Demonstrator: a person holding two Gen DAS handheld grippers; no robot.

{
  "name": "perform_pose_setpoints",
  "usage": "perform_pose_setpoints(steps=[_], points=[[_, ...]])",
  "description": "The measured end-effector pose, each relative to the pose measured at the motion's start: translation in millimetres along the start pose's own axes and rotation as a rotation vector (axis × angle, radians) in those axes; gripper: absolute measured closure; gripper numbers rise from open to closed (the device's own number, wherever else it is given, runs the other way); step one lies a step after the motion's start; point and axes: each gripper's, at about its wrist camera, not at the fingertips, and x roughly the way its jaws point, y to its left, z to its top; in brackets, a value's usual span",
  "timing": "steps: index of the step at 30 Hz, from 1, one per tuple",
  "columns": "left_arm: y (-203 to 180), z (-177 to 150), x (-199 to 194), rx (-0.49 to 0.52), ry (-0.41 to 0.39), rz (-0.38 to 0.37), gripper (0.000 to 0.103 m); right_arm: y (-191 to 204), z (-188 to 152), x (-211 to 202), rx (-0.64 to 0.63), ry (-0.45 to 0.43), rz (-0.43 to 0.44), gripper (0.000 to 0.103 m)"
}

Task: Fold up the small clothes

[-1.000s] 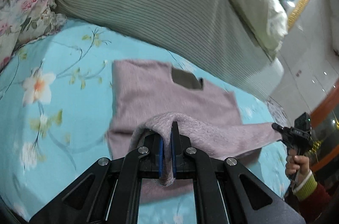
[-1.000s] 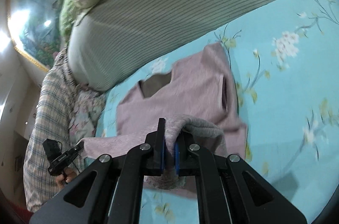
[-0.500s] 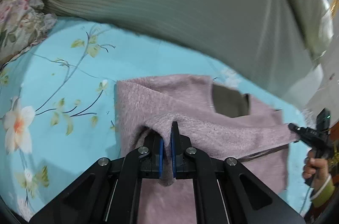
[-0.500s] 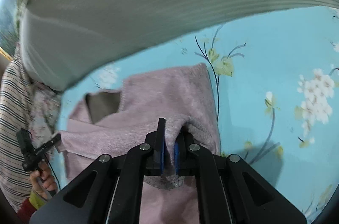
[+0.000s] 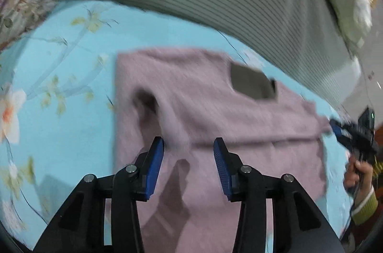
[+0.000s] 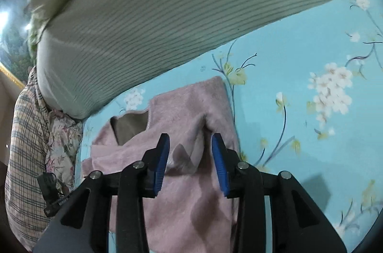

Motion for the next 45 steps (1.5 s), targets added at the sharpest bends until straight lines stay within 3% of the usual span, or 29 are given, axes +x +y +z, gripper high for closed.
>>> perform_pose_setpoints(steps=[2, 4, 6, 8, 11, 16, 20, 24, 26, 28, 33, 35, 36, 38, 40, 45], points=[[-15, -16, 7, 0.038, 0.051, -0.038, 0.06, 19, -15, 5, -0.076, 0.03, 0.025, 0.065], [-29, -29, 21, 0.066, 0.106, -0.065, 0.062, 45, -33, 30, -0.223, 0.155, 0.035, 0.065], [-41, -34, 41, 0.091, 0.153, -0.043, 0.062, 67, -52, 64, -0.385, 0.304, -0.011, 0.065], [-48, -30, 55, 0.111, 0.161, -0.003, 0.062, 76, -60, 90, -0.501, 0.367, -0.081, 0.065], [-49, -7, 63, 0.123, 0.137, 0.012, 0.062, 71, -39, 105, -0.535, 0.32, -0.144, 0.08], [-28, 48, 76, 0.094, 0.097, 0.092, 0.071, 54, 28, 102, -0.401, 0.117, -0.223, 0.081], [-11, 83, 70, 0.036, 0.004, 0.154, 0.07, 38, 57, 94, -0.263, 0.046, -0.219, 0.081], [9, 91, 54, -0.074, -0.057, 0.138, 0.07, 28, 52, 79, -0.22, 0.011, -0.222, 0.077], [11, 86, 51, -0.086, -0.066, 0.138, 0.07, 19, 50, 67, -0.16, -0.029, -0.203, 0.07], [14, 82, 45, -0.095, -0.078, 0.141, 0.068, 11, 55, 53, -0.122, -0.079, -0.213, 0.055], [23, 113, 33, -0.091, -0.039, 0.12, 0.067, 24, 75, 39, -0.125, -0.118, -0.213, 0.055], [11, 137, 19, -0.063, -0.088, 0.137, 0.055, 34, 74, 32, -0.132, -0.12, -0.19, 0.055], [8, 141, 11, -0.062, -0.109, 0.14, 0.042, 38, 72, 29, -0.139, -0.117, -0.178, 0.054], [0, 139, -4, -0.051, -0.149, 0.127, 0.034, 47, 61, 23, -0.159, -0.102, -0.155, 0.054], [-8, 124, -12, -0.026, -0.137, 0.13, 0.031, 52, 45, 20, -0.171, -0.07, -0.13, 0.054], [-17, 48, -16, -0.025, -0.056, 0.101, 0.031, 56, -5, 29, -0.195, 0.037, -0.104, 0.054]])
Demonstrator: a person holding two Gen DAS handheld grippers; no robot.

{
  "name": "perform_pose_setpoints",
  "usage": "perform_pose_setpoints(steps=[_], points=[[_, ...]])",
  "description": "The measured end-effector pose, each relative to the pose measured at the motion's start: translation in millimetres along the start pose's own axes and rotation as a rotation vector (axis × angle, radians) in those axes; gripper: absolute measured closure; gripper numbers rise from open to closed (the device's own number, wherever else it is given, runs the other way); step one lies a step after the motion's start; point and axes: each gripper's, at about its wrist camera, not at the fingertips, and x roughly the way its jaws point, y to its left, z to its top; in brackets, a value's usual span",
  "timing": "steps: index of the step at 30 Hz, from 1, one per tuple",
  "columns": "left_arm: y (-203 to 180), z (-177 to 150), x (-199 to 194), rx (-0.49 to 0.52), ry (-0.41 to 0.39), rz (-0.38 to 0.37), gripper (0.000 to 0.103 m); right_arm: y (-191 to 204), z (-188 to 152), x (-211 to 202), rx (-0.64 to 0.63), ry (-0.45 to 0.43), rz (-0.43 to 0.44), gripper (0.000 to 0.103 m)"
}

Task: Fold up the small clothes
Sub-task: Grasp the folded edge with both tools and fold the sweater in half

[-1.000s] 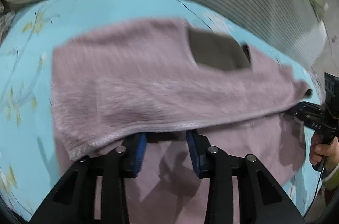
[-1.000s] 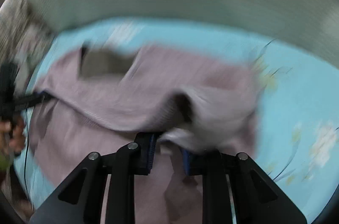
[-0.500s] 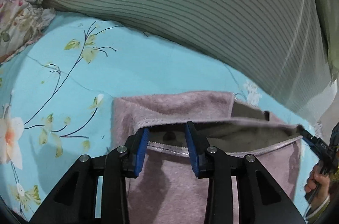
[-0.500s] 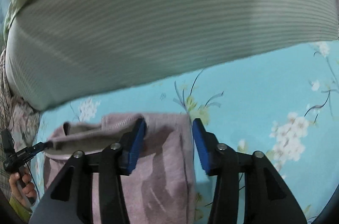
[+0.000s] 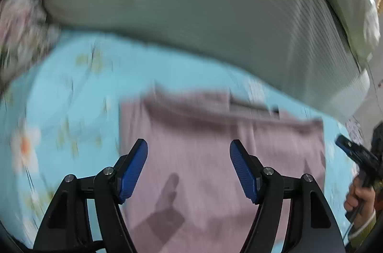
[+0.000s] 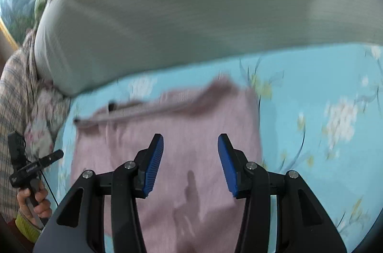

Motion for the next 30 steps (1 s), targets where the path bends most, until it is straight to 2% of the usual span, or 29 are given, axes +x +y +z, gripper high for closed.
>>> perform_pose_setpoints(steps=[2, 4, 7, 14, 21, 30], points=[[1, -42, -5, -0.034, 0.041, -0.021, 0.031, 0, -17, 5, 0.015, 0.034, 0.015, 0.054], [6, -71, -14, -0.077, 0.07, -0.051, 0.031, 0, -34, 6, 0.029, 0.061, 0.024, 0.054], [12, -110, -25, -0.131, 0.101, -0.052, 0.032, 3, -57, 6, 0.039, 0.098, 0.037, 0.054], [30, -163, -43, -0.266, 0.112, -0.059, 0.031, 12, -99, 0, 0.033, 0.171, 0.068, 0.054], [36, -180, -26, -0.344, 0.133, -0.079, 0.031, 18, -120, -5, 0.012, 0.216, 0.071, 0.054], [54, -169, -4, -0.479, 0.095, -0.101, 0.031, 15, -122, -8, 0.016, 0.222, 0.07, 0.052]])
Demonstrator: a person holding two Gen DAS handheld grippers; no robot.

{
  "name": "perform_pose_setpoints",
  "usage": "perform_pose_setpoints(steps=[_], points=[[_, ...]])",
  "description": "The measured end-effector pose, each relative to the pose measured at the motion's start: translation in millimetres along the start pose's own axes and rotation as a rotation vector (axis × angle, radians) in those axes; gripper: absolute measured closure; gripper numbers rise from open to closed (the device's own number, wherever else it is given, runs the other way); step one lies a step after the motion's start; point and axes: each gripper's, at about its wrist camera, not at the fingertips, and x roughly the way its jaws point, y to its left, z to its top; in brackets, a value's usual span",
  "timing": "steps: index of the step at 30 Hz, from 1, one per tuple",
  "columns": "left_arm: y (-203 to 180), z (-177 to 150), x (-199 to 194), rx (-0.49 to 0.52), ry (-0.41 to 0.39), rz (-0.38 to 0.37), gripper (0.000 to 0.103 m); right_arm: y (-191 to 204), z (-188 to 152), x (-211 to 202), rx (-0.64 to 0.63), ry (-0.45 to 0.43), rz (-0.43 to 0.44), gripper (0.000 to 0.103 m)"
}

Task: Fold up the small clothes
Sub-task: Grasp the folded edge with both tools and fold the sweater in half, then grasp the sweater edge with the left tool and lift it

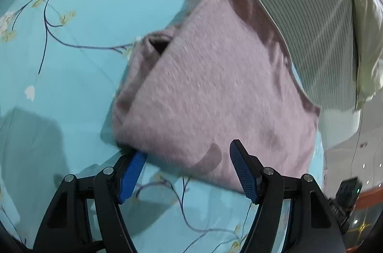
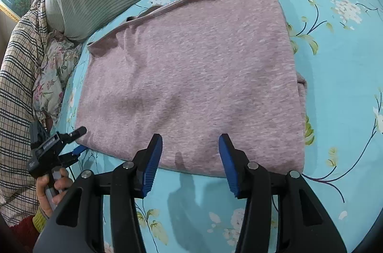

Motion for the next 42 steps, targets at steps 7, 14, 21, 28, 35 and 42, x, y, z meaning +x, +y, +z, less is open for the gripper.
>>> perform_pose_setpoints(steps=[7, 14, 21, 28, 35, 42], points=[[7, 21, 10, -0.073, -0.051, -0.021, 0.031, 0, 3, 3, -0.004, 0.007, 0.009, 0.052], [7, 26, 9, -0.075, -0.063, -0.018, 0.032, -1, 10, 4, -0.005, 0.002, 0.024, 0.052], [27, 13, -2, -0.162, -0.076, -0.081, 0.033, 0, 11, 8, -0.007, 0.01, 0.027, 0.052], [22, 22, 5, -0.165, -0.125, -0.056, 0.062, 6, 18, 13, -0.031, 0.019, 0.032, 0.052], [2, 34, -3, -0.092, -0.133, -0.088, 0.094, 3, 36, 9, -0.04, -0.002, 0.056, 0.052], [-105, 24, -13, 0.286, -0.121, -0.13, 0.095, -8, 64, 4, 0.037, -0.054, 0.127, 0.052]])
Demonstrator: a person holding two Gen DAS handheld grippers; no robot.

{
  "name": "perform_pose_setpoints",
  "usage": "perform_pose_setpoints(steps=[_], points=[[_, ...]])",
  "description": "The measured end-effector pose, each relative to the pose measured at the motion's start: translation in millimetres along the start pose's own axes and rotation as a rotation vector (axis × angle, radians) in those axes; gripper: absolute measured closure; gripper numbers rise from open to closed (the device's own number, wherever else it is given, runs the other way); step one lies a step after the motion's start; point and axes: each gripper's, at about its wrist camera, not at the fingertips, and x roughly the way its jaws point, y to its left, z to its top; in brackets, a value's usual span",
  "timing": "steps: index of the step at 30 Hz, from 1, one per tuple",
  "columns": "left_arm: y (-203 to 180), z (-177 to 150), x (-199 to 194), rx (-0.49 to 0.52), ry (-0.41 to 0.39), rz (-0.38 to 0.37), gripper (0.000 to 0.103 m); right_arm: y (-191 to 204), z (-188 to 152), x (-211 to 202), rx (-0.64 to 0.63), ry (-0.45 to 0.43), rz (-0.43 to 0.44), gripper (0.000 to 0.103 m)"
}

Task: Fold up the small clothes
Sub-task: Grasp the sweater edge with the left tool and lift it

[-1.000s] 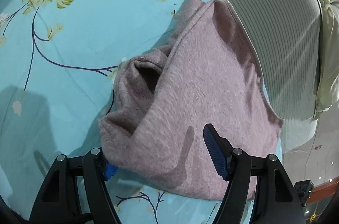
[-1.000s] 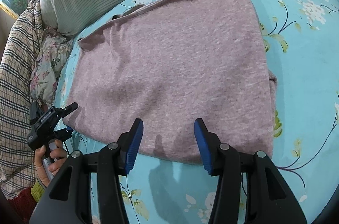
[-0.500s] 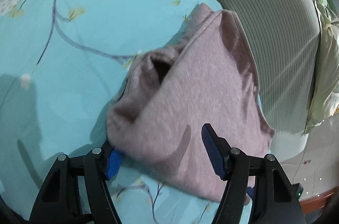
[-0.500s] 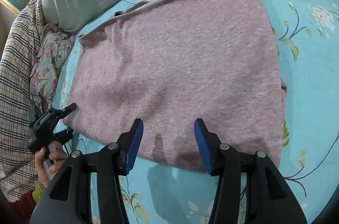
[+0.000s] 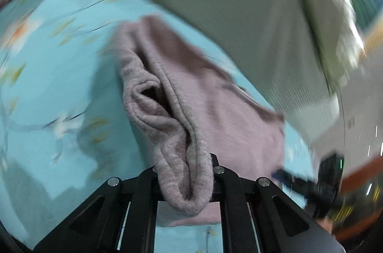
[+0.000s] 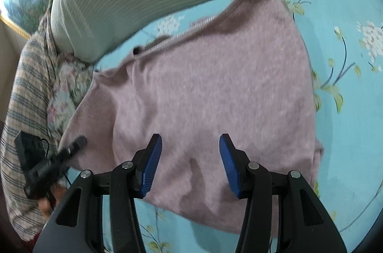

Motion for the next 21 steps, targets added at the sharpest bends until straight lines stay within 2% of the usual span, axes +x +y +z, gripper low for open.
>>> perform_pose_setpoints(steps=[2, 4, 6, 9, 10, 13, 14, 17, 21], points=[[-38, -3, 11, 0.135, 0.031, -0.029, 0.095, -1, 9, -2, 0.014, -0.006, 0.022, 0.052], [-59, -10, 20, 0.213, 0.065, -0.054, 0.095, -1, 16, -1, 0.031, -0.012, 0.056, 0.052], [-81, -24, 37, 0.3, 0.138, -0.088, 0.095, -2, 22, 2, 0.05, -0.002, 0.093, 0.052], [-98, -49, 62, 0.387, 0.23, -0.086, 0.095, 0, 27, 10, 0.067, 0.03, 0.155, 0.051], [-101, -57, 71, 0.409, 0.26, -0.079, 0.095, 2, 28, 15, 0.071, 0.049, 0.185, 0.046], [-101, -68, 88, 0.413, 0.315, -0.067, 0.095, 10, 26, 23, 0.057, 0.064, 0.224, 0.03], [-100, -70, 90, 0.406, 0.324, -0.067, 0.095, 13, 26, 27, 0.046, 0.064, 0.215, 0.03], [-98, -67, 93, 0.382, 0.325, -0.074, 0.095, 17, 30, 40, 0.034, 0.075, 0.111, 0.03], [-96, -65, 88, 0.367, 0.314, -0.087, 0.095, 16, 42, 52, 0.056, 0.059, 0.089, 0.03]])
